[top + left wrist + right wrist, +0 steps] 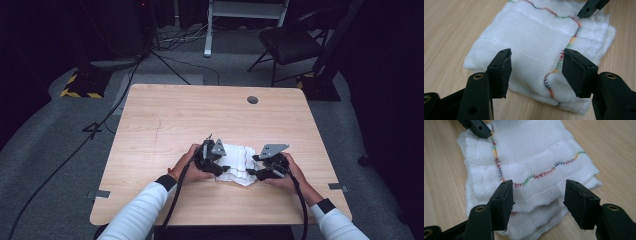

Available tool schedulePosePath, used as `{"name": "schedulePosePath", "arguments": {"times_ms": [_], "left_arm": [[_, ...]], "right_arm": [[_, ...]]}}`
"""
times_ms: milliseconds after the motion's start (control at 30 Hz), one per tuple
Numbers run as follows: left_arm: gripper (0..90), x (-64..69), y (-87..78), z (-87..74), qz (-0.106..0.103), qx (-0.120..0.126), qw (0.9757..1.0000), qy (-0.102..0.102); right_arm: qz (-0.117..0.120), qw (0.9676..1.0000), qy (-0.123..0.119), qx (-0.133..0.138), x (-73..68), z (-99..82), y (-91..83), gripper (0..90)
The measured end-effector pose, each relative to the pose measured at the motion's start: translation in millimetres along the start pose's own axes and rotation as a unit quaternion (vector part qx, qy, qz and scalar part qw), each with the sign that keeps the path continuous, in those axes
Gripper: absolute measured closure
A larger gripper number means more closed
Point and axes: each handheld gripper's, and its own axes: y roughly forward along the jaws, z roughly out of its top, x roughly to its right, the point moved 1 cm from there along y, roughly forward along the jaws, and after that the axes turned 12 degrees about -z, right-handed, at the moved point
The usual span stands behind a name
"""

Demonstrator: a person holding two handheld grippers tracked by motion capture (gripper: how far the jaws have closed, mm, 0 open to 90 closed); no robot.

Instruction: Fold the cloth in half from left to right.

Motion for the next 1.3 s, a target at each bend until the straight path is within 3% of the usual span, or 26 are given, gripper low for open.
{"name": "schedulePosePath", "arguments": {"times_ms": [167, 467, 567, 867, 1067, 1300], "left_arm": [[40.0, 9.8, -2.4, -9.0, 0.010, -0.013, 0.9998, 0.007], [37.8, 12.1, 4.1, -18.6, 0.011, 0.011, 0.9997, -0.019], [32.6, 11.9, 2.9, -18.3, 0.019, 0.009, 0.9995, -0.025], [22.6, 15.2, -6.2, -11.9, 0.031, 0.003, 0.9995, -0.008], [21.6, 19.1, -15.4, -11.2, 0.040, -0.004, 0.9991, 0.010], [23.2, 22.0, -26.0, -12.6, 0.069, -0.007, 0.9976, 0.011]], "right_arm": [[-0.001, 1.0000, -0.001, -0.005, -5.1, -8.6, -2.9, 39.9], [-0.011, 0.9999, 0.004, -0.010, -3.6, -15.6, -3.0, 34.6], [-0.008, 0.9999, 0.005, -0.010, -2.4, -15.4, -2.5, 32.4], [-0.016, 0.9998, -0.006, -0.014, -0.8, -10.2, -6.7, 31.3], [-0.028, 0.9995, -0.012, -0.006, 0.1, -4.9, -15.5, 31.2], [-0.047, 0.9986, -0.025, 0.004, 0.6, -0.5, -25.1, 30.6]]}}
